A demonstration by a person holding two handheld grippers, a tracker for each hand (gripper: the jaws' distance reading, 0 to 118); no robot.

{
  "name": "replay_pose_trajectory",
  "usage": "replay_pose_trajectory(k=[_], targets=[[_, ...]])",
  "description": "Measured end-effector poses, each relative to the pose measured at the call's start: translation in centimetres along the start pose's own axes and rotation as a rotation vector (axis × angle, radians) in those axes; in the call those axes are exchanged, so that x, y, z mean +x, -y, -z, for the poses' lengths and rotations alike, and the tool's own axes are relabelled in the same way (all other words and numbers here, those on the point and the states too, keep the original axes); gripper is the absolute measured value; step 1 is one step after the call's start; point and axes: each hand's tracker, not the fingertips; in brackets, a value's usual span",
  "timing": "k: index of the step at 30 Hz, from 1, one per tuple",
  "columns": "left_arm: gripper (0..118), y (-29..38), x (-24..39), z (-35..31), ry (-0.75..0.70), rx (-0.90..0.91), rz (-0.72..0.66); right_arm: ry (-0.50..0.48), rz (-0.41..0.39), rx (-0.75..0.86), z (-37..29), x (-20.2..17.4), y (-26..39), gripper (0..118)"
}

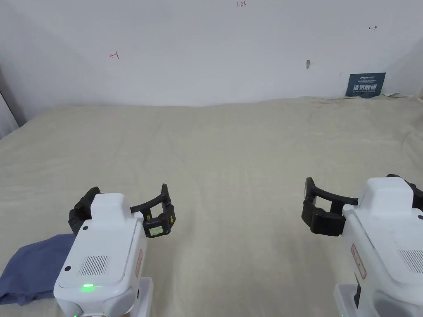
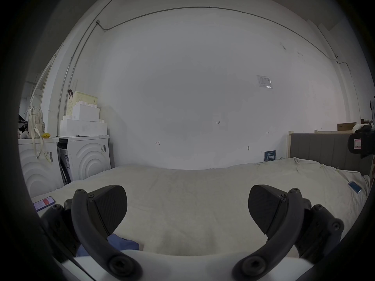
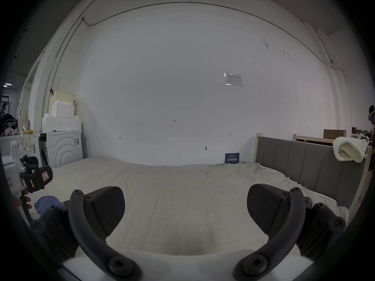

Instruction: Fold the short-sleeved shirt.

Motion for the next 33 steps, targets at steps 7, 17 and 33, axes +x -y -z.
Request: replay_pose_trajectory(k=[7, 17, 33], targets=[[118, 0.03, -0.04, 0.05, -0.002, 0.0, -0.001, 0.001, 0.003, 0.0, 0.14, 0.18, 0.13, 118], [118, 0.12, -0.11, 0.15, -0.005, -0.003, 0.002, 0.003, 0.003, -0.001, 0.25, 0.31, 0.36, 118], [118, 0.04, -0.19, 0.15, -0.006, 0.0, 0.013, 0.003, 0.007, 0.0, 0.2, 0.17, 0.24, 118]])
